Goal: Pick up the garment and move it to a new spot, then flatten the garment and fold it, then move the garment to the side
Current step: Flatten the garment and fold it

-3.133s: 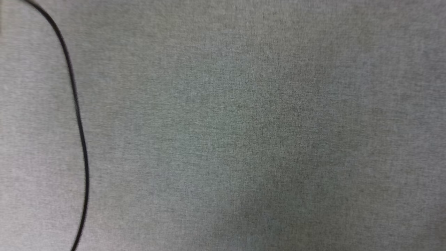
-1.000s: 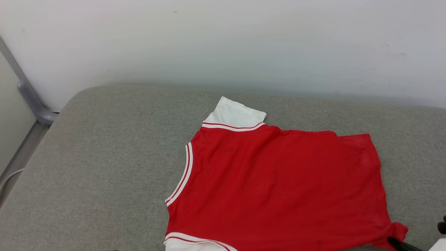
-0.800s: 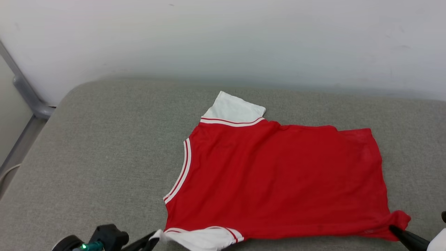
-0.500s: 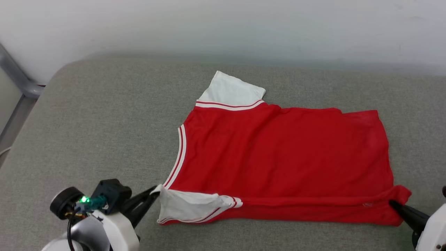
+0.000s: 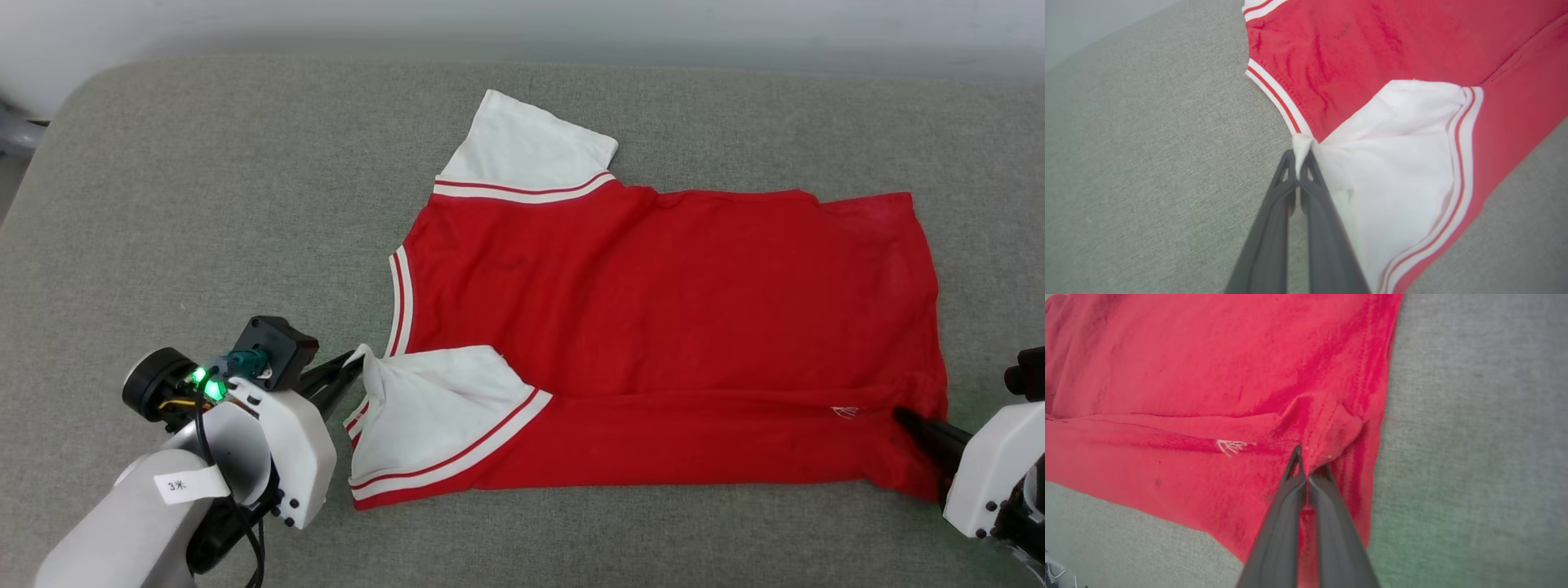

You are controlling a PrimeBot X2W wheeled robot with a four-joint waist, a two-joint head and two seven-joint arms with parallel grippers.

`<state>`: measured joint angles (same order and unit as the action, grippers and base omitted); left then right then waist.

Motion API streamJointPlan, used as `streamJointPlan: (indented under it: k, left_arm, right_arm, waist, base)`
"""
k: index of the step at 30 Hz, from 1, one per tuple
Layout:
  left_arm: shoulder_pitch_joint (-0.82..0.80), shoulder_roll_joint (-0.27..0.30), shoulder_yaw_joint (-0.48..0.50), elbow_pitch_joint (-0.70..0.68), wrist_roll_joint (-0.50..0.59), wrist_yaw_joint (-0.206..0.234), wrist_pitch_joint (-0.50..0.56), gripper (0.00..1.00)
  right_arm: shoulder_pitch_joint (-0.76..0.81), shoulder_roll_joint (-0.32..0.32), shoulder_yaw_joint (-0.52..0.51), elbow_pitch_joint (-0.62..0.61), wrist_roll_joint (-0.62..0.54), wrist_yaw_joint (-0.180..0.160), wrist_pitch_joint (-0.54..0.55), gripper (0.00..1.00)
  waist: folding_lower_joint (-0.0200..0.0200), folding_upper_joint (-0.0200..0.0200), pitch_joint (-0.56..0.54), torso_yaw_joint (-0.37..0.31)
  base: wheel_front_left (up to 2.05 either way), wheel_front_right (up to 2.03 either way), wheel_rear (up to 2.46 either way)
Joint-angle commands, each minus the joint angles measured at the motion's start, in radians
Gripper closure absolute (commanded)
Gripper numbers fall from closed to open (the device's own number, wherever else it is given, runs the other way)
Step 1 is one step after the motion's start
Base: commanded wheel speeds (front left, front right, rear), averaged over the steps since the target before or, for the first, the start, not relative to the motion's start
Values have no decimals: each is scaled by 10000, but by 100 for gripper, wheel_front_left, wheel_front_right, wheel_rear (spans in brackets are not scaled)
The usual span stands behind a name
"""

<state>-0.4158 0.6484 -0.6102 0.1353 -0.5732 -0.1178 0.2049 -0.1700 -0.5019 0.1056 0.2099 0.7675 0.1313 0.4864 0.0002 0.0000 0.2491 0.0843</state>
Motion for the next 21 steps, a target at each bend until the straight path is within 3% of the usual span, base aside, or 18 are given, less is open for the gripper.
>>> streamJointPlan:
  k: [1,5,6,7,15,21]
  left_arm:
    - [-216,-85,-83,194,51,-31,-97,100]
    - [-437,-228,-288,663,72,-71,-232,100]
    - [-489,-266,-364,830,99,-80,-273,54]
    - [-550,-325,-440,968,150,-87,-355,0]
    - [-246,-1206,34,2060,-585,228,-1482,0]
    - [236,-1336,379,1894,-665,751,-2370,0]
  right_arm:
    - [-172,48,-26,72,-120,-12,37,100]
    - [-236,145,-97,222,-232,-12,135,100]
    - [-296,152,-136,256,-343,-12,94,95]
    - [-343,253,-306,407,-362,-16,92,0]
    - [-334,700,-370,518,-522,-13,-47,0]
    - [-28,528,-275,214,-866,-12,-147,0]
  waist:
    - [-2,0,86,9]
    - [-2,0,154,17]
    - [-2,0,167,21]
    - [-2,0,170,20]
    - [-2,0,-265,36]
    - [-2,0,-932,91]
  base:
    - [0,0,0]
    - [0,0,0]
    - [0,0,0]
    - [0,0,0]
    - [0,0,0]
    - [0,0,0]
